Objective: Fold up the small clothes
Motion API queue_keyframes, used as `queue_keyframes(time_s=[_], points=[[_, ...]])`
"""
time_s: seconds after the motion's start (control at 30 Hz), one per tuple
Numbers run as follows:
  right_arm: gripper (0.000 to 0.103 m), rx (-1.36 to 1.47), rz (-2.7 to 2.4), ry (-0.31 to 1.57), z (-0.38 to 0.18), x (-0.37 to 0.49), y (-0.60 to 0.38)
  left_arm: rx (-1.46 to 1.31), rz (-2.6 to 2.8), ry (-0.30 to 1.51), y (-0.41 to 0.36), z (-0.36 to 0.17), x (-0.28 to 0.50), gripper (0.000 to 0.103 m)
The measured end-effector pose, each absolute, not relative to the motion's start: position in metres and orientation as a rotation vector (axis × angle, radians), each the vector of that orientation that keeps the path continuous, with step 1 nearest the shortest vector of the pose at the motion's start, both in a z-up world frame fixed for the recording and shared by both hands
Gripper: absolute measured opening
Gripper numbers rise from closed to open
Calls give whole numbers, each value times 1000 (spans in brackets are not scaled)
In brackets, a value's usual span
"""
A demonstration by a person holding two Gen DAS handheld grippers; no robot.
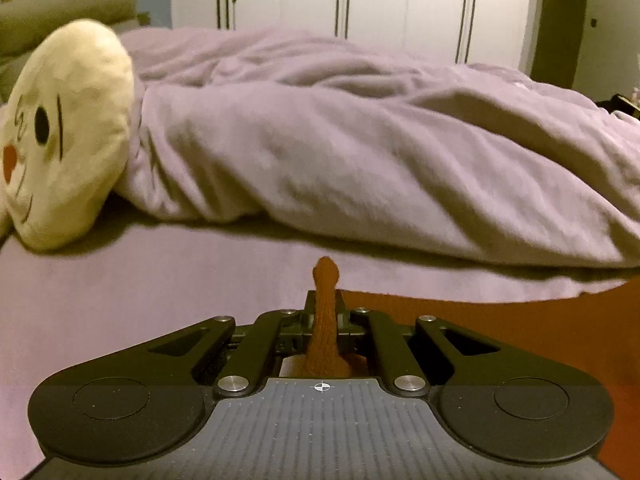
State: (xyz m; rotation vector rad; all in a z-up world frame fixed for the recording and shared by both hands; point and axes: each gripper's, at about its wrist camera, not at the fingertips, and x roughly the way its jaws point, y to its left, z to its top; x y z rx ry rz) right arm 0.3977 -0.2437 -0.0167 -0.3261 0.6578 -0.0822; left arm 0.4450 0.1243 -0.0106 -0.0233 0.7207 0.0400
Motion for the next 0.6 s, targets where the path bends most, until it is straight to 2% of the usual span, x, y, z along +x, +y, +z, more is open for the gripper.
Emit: queue_keyframes(time_s=[0.1,0.17,0.2,0.23,0.27,0.3,0.33,0.4,0.43,0.47,0.53,0.6], points=[[4,-320,-106,686,-27,407,-246,-3,69,727,117,-25,454,9],[5,-323,-117,724,-38,413,-247,17,81,776,113,-42,456,20],[5,-327,-113,757,-46,415,-247,34,92,793,112,-47,455,22],[6,-324,-107,783,-51,416,-248,40,101,792,113,-49,450,29],[6,-314,-104,789,-54,414,-250,27,105,780,117,-47,443,44],[8,-294,-107,774,-51,408,-254,-8,106,771,124,-42,432,52],[14,-265,-111,767,-46,402,-259,-49,98,755,133,-38,422,61],[16,-174,-89,743,-32,381,-272,-152,61,726,154,-28,391,68],[20,-138,-74,724,-26,366,-278,-206,36,720,165,-25,374,77],[23,-107,-64,714,-21,349,-284,-248,16,721,174,-24,358,81],[38,-31,-48,709,-15,312,-294,-299,9,727,186,-27,327,81],[40,77,-37,712,-16,270,-304,-320,34,763,190,-34,303,81]])
